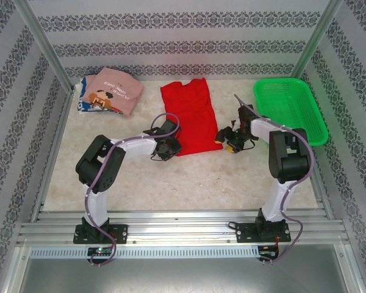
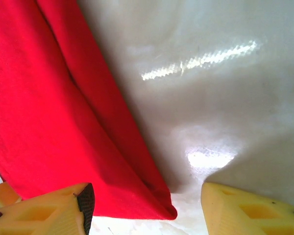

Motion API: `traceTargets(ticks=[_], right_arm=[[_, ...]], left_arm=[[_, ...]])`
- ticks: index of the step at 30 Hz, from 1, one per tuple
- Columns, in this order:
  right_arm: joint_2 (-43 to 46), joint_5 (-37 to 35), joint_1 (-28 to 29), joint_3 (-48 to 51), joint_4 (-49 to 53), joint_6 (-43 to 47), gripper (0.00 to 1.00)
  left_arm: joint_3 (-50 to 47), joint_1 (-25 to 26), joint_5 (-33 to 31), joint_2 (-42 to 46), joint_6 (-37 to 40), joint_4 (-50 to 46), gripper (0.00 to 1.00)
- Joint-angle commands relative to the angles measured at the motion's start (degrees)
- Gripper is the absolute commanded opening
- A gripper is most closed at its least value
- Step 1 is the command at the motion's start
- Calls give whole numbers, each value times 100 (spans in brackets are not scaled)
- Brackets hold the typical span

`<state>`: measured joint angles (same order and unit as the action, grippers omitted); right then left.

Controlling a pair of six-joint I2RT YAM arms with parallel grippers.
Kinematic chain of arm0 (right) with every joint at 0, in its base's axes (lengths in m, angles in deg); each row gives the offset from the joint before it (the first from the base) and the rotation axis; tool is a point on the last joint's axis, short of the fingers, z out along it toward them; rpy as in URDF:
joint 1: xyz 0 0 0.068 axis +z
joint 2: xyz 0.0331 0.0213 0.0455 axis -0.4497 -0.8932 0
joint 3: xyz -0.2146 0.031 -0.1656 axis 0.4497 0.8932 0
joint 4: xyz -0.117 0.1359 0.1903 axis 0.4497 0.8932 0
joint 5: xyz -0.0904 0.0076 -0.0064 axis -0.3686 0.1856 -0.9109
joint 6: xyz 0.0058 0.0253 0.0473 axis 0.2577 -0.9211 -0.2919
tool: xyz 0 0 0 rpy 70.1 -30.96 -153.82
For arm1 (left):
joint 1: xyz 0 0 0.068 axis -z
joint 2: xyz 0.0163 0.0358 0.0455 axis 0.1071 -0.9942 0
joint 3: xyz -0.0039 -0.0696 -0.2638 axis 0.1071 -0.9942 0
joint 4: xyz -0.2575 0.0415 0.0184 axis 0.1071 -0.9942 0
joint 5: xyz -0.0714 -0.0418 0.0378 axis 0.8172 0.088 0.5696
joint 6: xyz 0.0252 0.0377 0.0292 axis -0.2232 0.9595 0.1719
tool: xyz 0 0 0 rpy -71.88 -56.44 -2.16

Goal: Fold and stack the t-shirts

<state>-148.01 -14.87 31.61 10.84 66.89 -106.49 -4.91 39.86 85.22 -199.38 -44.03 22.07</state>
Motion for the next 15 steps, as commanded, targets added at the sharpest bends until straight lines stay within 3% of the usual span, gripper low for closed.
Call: traceTargets(ticks=[1,10,15], right_arm=[[212,65,2,195,30,43,61],[104,300,55,141,-287,-276,59],[-125,229,174,-122,-235,-322,47]], left_arm=[[155,74,-157,-172,19,-9,12],[409,37,-333,-17,323,-328,5],[429,23,-281,47,422,-343,4]])
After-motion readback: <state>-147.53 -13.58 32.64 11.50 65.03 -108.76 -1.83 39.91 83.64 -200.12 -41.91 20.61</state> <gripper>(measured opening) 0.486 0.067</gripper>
